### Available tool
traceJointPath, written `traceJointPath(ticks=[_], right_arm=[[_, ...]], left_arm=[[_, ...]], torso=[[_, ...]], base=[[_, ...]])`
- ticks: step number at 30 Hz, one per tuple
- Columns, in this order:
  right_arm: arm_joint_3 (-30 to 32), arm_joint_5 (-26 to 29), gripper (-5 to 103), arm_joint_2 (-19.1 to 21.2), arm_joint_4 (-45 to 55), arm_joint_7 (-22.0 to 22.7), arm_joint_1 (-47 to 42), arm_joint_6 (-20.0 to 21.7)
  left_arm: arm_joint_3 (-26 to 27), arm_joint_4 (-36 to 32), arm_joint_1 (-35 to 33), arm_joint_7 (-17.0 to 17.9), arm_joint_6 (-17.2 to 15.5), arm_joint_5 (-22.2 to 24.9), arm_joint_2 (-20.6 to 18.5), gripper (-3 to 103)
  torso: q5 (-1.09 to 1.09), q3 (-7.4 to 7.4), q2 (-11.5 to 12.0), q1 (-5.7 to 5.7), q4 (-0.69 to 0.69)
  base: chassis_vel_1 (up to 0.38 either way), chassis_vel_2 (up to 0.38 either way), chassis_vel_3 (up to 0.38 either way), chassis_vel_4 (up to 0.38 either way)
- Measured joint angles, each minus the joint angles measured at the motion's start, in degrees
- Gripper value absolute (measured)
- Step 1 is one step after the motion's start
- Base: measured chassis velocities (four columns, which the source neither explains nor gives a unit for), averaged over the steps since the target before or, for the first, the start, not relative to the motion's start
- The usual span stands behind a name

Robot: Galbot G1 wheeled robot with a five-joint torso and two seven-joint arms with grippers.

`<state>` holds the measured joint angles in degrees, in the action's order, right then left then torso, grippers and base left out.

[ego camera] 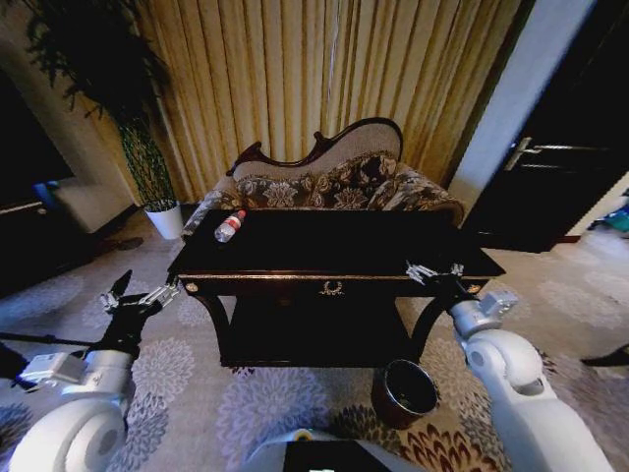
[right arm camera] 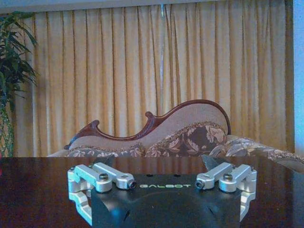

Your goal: Move to the front of the table and place the trash on the table into the trash bin.

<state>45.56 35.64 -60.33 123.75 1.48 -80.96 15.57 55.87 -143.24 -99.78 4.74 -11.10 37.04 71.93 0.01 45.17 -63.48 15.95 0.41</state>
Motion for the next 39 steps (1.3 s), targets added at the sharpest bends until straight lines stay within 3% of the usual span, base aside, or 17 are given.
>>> traceJointPath(ticks=[20,24,25,31,39], right_arm=[[-2.4,-1.8,100,0.1,-1.0,0.2,0.6,-0.2],[-3.9,-1.8,100,0.5,-2.4,0.5,3.1,0.1],[-5.4,-2.0,100,0.4,-2.9,1.1,4.4,0.7],[-11.5,-1.8,100,1.5,-4.6,3.3,5.4,1.1],[-13.9,-2.5,100,0.6,-4.3,4.8,6.1,1.2]], left_arm=[[-1.2,0.0,1.0,0.1,0.1,-1.1,0.1,100],[-0.6,0.7,3.7,-0.1,-1.3,-1.4,1.4,100],[-2.2,1.1,5.0,1.4,-2.1,-2.0,2.2,100],[-5.4,1.6,3.2,2.3,-1.5,-7.2,2.6,100],[-4.2,0.9,2.9,2.6,-1.5,-6.1,0.9,100]], torso=[[0.0,0.0,0.0,0.0,0.0],[-0.01,0.0,0.0,0.01,-0.01],[0.01,0.0,0.0,0.01,0.0],[0.0,0.0,0.0,0.0,-0.01],[0.0,0.0,0.0,0.01,0.0]], base=[[-0.02,0.017,0.017,-0.017],[-0.014,0.006,0.011,-0.013],[0.0,0.0,0.0,0.0],[0.0,0.0,0.0,0.0],[0.0,0.0,0.0,0.0]])
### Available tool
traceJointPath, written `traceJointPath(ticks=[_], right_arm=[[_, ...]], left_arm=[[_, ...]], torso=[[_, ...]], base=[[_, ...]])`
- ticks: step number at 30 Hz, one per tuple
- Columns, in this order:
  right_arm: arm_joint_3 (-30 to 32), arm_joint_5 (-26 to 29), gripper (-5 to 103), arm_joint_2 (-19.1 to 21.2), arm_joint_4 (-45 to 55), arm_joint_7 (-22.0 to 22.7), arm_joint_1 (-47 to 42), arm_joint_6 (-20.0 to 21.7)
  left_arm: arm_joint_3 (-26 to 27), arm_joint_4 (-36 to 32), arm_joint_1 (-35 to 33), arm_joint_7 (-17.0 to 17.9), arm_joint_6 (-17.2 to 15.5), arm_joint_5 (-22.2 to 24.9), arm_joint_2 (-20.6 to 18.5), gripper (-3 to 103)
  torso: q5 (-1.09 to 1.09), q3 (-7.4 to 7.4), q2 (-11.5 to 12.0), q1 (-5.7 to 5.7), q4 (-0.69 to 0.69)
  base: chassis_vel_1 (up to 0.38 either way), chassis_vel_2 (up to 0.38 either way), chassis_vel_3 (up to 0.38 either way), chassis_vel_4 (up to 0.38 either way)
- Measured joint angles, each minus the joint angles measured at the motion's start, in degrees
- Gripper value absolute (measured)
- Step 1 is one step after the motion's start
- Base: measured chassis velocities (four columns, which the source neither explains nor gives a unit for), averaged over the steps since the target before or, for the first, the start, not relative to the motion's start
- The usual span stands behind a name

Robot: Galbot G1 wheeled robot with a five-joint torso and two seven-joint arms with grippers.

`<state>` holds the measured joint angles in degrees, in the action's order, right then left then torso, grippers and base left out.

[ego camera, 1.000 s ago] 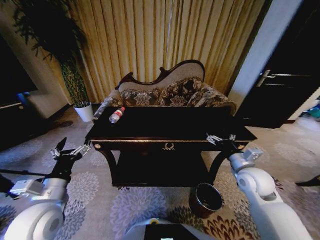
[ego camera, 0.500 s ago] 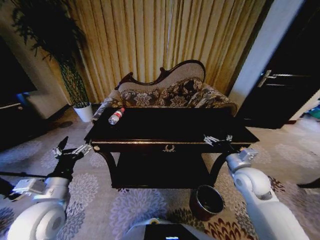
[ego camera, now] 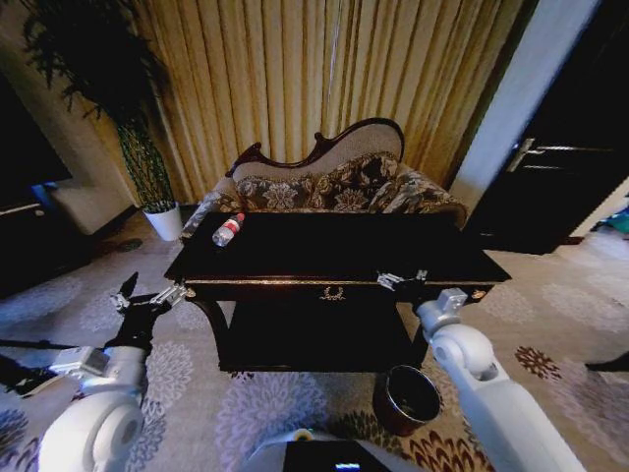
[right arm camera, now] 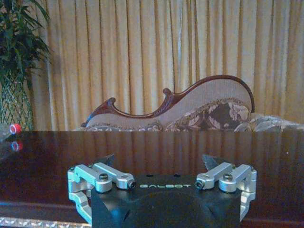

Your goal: Move to the front of the table and place the trash on the table into the trash bin.

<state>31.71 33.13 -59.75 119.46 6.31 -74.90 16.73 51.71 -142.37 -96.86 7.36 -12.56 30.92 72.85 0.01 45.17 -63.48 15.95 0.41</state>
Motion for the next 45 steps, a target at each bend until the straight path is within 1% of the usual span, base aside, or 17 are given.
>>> traceJointPath(ticks=[3,8,13,16,28,36,45], right_arm=[[0.6,-0.1,100,0.2,0.5,0.0,0.9,0.2],[1.5,0.2,100,0.9,0.7,0.0,1.7,0.3],[2.2,2.1,100,1.8,1.0,0.4,2.5,0.5],[2.4,3.1,100,2.1,1.3,0.6,2.8,0.9],[3.5,4.2,100,2.1,1.8,0.6,2.8,1.0],[5.3,5.2,100,3.0,2.2,0.6,2.2,1.1],[5.6,5.3,100,3.0,2.3,0.6,1.9,1.1]], left_arm=[[1.0,-0.3,0.3,-0.5,0.0,1.4,-0.3,100],[1.5,-0.2,0.4,-1.3,0.1,1.8,-0.3,100],[1.3,-0.2,0.3,-1.6,0.1,1.9,0.0,100],[1.4,0.2,0.3,-1.6,0.1,1.9,-0.1,100],[1.7,0.7,0.3,-1.6,0.1,1.9,-0.4,100],[1.6,0.5,0.1,-1.6,0.0,1.9,-0.4,100],[1.7,0.5,0.0,-1.6,0.0,1.9,-0.5,100]], torso=[[0.0,0.0,0.0,0.0,0.0],[0.0,0.0,0.0,0.0,0.0],[0.0,0.0,0.0,0.0,0.0],[0.0,0.0,0.0,-0.01,-0.01],[-0.01,0.0,0.0,-0.01,0.0],[0.0,0.0,0.0,-0.01,0.0],[-0.01,0.0,0.0,-0.01,-0.01]], base=[[0.0,0.0,0.0,0.0],[0.0,0.0,0.0,0.0],[0.0,0.0,0.0,0.0],[0.0,0.0,0.0,0.0],[-0.005,0.013,0.007,-0.012],[-0.089,0.084,0.087,-0.095],[-0.092,0.092,0.099,-0.097]])
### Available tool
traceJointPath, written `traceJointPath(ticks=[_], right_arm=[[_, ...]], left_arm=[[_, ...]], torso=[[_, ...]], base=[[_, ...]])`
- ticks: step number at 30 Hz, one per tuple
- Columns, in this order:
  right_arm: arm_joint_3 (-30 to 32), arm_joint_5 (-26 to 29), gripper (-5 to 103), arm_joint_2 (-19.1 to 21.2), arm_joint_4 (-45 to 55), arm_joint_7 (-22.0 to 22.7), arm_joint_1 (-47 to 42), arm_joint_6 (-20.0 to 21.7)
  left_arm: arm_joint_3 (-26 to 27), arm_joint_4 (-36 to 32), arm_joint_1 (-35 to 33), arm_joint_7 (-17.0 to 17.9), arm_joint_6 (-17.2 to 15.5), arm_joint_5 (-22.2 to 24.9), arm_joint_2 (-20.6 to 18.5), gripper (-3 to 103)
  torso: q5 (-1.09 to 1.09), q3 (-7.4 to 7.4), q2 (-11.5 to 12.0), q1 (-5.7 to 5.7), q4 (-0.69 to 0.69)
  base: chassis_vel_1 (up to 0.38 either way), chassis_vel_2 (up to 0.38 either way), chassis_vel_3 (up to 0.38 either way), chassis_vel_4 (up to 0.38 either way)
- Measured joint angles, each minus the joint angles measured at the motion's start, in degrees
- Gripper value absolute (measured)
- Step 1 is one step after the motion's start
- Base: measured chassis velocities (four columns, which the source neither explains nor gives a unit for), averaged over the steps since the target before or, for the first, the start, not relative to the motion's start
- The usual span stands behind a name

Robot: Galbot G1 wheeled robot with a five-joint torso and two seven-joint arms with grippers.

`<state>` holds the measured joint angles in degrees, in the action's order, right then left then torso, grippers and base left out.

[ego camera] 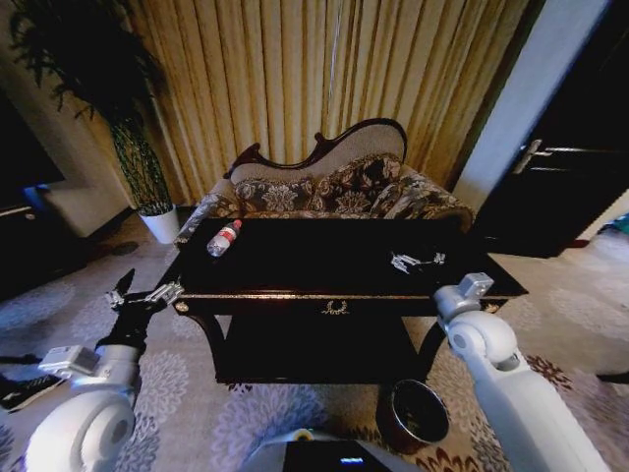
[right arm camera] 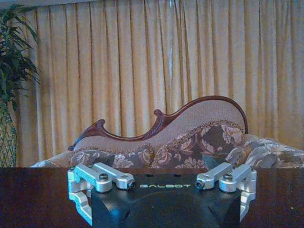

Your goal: Move to the front of the table and place the trash on the table into the trash bin.

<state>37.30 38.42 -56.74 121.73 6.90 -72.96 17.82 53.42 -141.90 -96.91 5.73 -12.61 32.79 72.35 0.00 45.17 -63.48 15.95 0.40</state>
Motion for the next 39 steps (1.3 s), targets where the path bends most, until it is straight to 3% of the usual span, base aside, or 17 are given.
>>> traceJointPath(ticks=[13,20,29,32,35,37,39], right_arm=[[0.1,-0.3,100,-0.3,0.0,0.0,-0.4,-0.2],[-0.4,-0.4,100,-0.7,0.3,0.0,-0.9,-0.4],[-0.4,-0.4,100,-0.7,0.1,0.0,-1.0,-0.4],[-0.1,-0.3,100,-0.4,-0.2,0.0,-1.1,-0.4],[-0.1,-0.2,100,-0.4,-0.3,0.0,-1.1,-0.4],[0.2,-0.1,100,-0.2,-0.7,0.0,-1.2,-0.4],[0.3,-0.1,100,-0.2,-0.9,0.1,-1.2,-0.4]], left_arm=[[0.3,0.1,-0.3,0.0,-0.1,0.2,-0.1,100],[2.3,1.4,0.6,-0.1,-0.7,3.6,-2.2,100],[2.8,6.5,4.9,0.1,-1.6,6.7,-8.9,100],[1.4,9.4,9.8,1.9,-3.8,9.0,-13.5,100],[0.9,9.7,10.8,2.8,-4.8,9.4,-14.4,100],[-0.7,10.4,14.3,6.7,-9.4,12.8,-18.5,100],[-1.1,10.7,15.1,7.1,-10.2,13.8,-19.8,100]], torso=[[0.0,0.0,0.0,0.01,0.0],[0.01,-0.01,0.0,0.0,0.0],[0.02,0.0,0.0,0.0,0.0],[0.01,0.0,0.0,0.0,0.01],[0.02,0.0,0.0,0.0,0.02],[0.01,0.0,0.0,0.0,0.01],[0.01,0.0,0.0,0.0,0.0]], base=[[-0.076,0.082,0.077,-0.074],[0.0,0.0,0.0,0.0],[0.0,0.0,0.0,0.0],[0.0,0.0,0.0,0.0],[0.0,0.0,0.0,0.0],[0.0,0.0,0.0,0.0],[0.0,0.0,0.0,0.0]])
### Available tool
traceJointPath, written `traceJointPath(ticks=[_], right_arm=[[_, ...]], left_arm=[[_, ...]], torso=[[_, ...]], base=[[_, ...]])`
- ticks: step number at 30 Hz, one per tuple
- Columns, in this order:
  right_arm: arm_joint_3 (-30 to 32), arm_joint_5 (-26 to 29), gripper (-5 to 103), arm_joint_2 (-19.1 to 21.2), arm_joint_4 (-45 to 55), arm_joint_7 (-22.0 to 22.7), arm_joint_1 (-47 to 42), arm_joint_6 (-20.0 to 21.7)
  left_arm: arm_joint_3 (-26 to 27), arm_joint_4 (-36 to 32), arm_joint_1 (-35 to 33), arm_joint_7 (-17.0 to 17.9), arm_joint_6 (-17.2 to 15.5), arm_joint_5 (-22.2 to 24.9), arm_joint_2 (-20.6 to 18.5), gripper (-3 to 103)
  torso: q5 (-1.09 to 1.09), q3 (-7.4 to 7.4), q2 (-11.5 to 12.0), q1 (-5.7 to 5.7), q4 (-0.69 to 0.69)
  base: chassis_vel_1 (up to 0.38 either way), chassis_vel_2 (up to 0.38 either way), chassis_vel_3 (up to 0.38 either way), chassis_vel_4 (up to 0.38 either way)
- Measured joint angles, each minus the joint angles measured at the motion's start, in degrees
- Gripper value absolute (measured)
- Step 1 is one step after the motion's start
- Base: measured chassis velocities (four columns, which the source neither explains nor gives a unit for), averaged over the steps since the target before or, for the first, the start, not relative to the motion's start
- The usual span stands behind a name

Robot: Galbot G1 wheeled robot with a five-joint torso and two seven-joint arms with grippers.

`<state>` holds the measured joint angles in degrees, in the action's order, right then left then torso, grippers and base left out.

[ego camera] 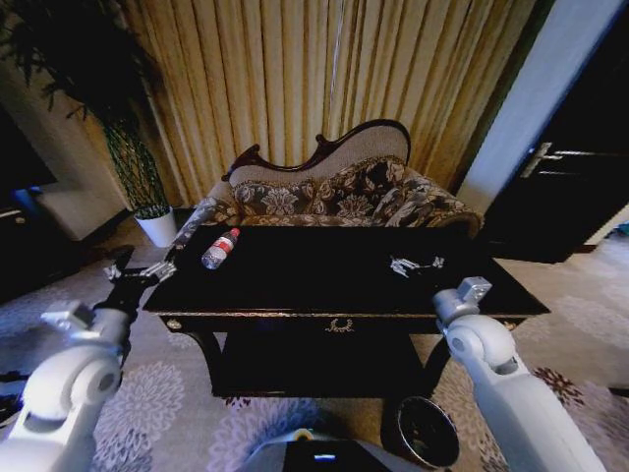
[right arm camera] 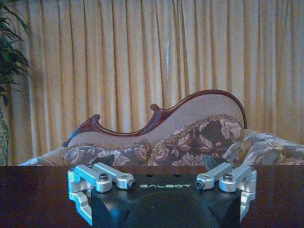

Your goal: Move to the front of the table and place the trash on the table into the trash bin.

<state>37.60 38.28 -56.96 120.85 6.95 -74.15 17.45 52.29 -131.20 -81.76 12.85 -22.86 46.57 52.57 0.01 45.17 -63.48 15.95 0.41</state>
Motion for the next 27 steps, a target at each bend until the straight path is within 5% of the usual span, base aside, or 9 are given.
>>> traceJointPath(ticks=[4,6,14,27], right_arm=[[0.3,0.0,100,-0.1,-0.5,0.1,-0.2,0.0],[0.5,0.0,100,-0.3,-0.8,0.2,-0.5,0.0],[0.8,-0.1,100,-0.3,-1.5,0.4,-0.5,0.0],[0.7,-0.4,100,-1.1,-2.1,0.5,-0.8,-0.2]], left_arm=[[-1.7,1.6,3.7,3.2,-3.9,4.8,-4.4,100],[-3.6,2.7,6.9,6.5,-8.5,8.8,-7.5,100],[-11.0,9.6,15.4,8.2,-13.9,11.1,-12.6,100],[-24.5,16.7,30.5,6.0,-14.4,11.7,-15.4,100]], torso=[[0.0,0.0,0.0,0.0,0.0],[0.0,0.0,0.0,0.0,0.01],[0.01,0.0,0.0,0.0,0.0],[-0.01,0.0,0.0,0.0,0.0]], base=[[0.0,0.0,0.0,0.0],[0.0,0.0,0.0,0.0],[0.0,0.0,0.0,0.0],[0.0,0.0,0.0,0.0]])
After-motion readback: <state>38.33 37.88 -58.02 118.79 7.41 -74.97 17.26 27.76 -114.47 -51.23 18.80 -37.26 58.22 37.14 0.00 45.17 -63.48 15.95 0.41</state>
